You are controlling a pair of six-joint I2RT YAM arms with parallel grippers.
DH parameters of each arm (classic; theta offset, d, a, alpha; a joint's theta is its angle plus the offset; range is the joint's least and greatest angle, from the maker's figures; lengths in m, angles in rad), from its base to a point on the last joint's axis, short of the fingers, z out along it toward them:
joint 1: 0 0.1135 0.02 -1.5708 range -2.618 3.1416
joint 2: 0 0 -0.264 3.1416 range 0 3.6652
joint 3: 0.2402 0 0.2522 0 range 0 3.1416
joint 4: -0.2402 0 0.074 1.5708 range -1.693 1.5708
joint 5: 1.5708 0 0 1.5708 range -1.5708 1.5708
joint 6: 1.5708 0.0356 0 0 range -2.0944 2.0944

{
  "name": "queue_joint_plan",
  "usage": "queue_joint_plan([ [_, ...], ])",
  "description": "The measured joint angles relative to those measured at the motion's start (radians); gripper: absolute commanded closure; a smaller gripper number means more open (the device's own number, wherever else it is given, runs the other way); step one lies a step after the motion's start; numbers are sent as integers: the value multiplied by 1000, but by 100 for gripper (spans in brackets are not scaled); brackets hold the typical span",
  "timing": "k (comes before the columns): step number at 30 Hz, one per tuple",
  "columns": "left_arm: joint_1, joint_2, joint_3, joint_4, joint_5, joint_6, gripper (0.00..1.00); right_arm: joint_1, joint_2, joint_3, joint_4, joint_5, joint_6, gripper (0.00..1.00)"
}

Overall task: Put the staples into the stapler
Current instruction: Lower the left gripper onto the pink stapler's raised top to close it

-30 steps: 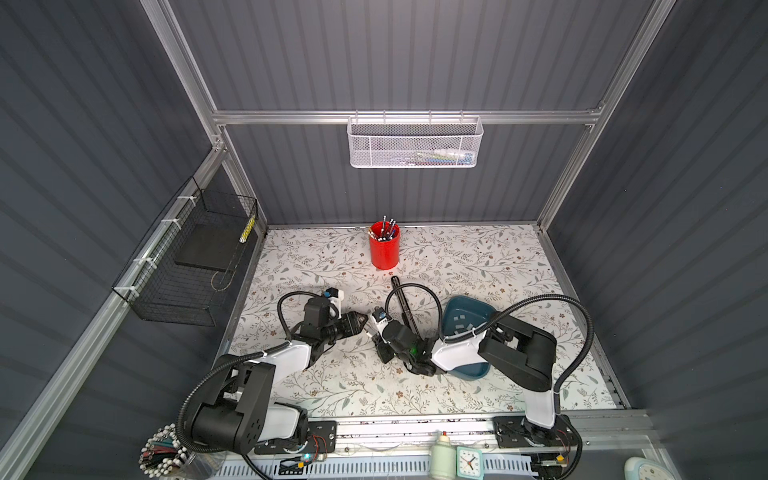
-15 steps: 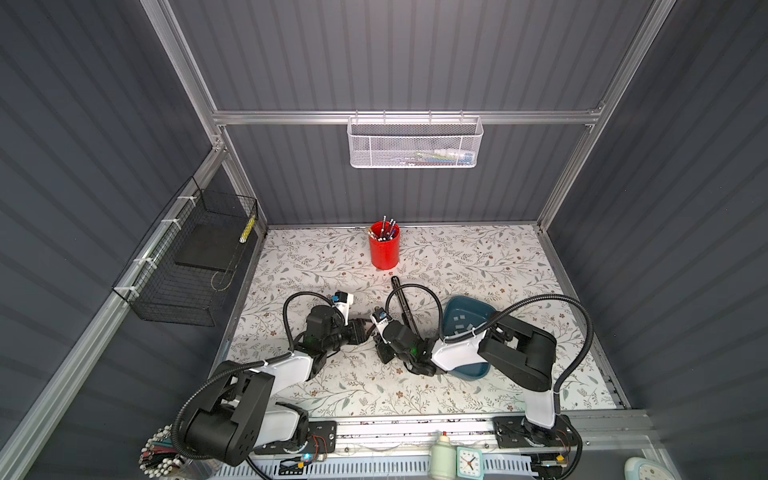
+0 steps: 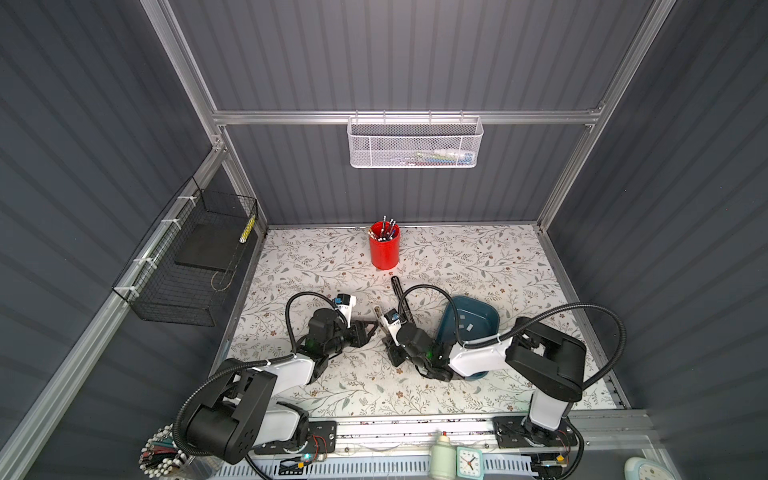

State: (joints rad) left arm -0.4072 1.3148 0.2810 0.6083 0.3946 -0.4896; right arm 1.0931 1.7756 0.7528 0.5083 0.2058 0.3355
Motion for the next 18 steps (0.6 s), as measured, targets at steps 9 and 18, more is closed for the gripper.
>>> queue_joint_plan([
  [9,0,-129,87,-269,-227,-2,55,1,-42,85,-61,19,-2,74],
  [18,0,-131,101,-371,-304,-3,55,-4,37,289,-171,42,3,73],
])
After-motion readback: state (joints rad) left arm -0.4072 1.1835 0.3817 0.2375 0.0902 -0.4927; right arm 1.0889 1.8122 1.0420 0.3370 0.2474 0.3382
